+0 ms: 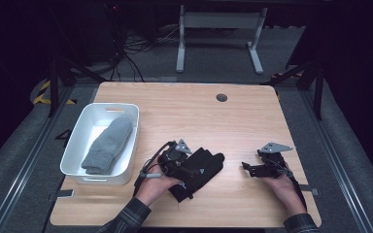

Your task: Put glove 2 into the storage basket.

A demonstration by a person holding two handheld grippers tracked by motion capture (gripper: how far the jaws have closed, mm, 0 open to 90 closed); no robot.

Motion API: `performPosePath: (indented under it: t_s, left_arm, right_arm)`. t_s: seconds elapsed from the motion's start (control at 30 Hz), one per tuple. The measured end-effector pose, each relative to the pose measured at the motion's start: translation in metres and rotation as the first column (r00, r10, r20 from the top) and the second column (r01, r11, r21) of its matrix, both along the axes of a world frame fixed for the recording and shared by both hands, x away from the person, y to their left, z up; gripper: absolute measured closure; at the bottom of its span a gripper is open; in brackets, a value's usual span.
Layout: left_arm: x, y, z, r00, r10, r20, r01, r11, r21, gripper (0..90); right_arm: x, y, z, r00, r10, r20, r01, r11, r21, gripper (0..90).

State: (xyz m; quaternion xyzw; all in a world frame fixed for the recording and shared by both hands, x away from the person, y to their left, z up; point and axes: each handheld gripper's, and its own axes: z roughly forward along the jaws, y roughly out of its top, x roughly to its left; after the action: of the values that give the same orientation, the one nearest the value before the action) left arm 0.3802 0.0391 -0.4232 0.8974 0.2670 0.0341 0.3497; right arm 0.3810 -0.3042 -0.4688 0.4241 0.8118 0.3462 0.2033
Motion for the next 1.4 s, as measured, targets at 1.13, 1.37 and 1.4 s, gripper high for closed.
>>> performPosePath:
  t_s: [1.13,1.37,1.4]
  left_arm:
    - [0.004,0.010,0.023,0.9982,-0.002,-0.059,0.003,0.9999,0.017,68.1]
    - [0.015,0.049,0.064,0.9977,0.063,-0.027,-0.063,0.9980,0.003,68.0]
    - [0.017,0.056,0.069,0.9966,0.077,-0.028,-0.077,0.9970,0.002,68.0]
  right_arm:
    - [0.000,0.000,0.000,1.0000,0.000,-0.001,0.000,1.000,0.002,15.0]
    - [0.000,0.000,0.000,1.0000,-0.001,-0.001,0.001,1.000,0.002,15.0]
    - [0.000,0.000,0.000,1.0000,-0.001,-0.001,0.001,1.000,0.002,15.0]
